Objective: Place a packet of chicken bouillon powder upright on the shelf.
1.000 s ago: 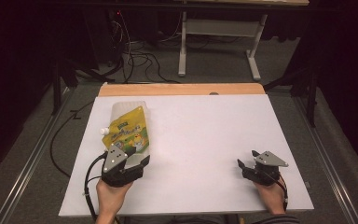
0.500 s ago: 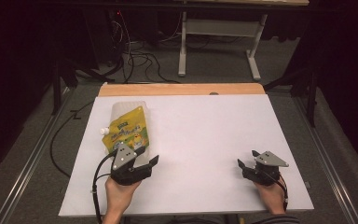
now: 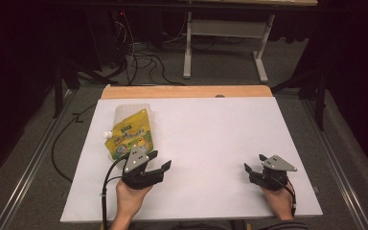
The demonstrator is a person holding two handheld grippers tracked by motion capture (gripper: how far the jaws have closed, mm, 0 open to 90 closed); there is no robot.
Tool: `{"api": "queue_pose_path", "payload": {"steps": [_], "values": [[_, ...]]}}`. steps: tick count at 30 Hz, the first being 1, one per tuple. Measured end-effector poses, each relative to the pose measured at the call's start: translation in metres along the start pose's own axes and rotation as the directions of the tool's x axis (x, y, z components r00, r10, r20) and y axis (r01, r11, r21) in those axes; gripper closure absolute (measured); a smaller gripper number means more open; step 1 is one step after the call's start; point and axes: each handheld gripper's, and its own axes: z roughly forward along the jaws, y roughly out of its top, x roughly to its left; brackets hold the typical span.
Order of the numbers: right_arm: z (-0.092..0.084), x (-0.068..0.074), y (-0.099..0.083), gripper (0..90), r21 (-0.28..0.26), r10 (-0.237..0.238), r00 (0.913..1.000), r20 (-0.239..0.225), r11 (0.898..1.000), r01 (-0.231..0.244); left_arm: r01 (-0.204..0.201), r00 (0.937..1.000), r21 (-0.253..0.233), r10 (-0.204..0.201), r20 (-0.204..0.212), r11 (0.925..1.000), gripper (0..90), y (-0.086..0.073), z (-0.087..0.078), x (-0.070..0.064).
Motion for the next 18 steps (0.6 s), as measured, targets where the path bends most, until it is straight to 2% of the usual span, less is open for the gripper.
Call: {"api": "queue_pose_path", "payload": {"steps": [18], "values": [[0.001,-0.001,0.000,32.3,0.002,-0.005,1.0000,0.003,1.000,0.005,0.012,0.9990,0.006,-0.013,0.042,0.9999,39.3,-0.002,0.017,-0.009]]}}
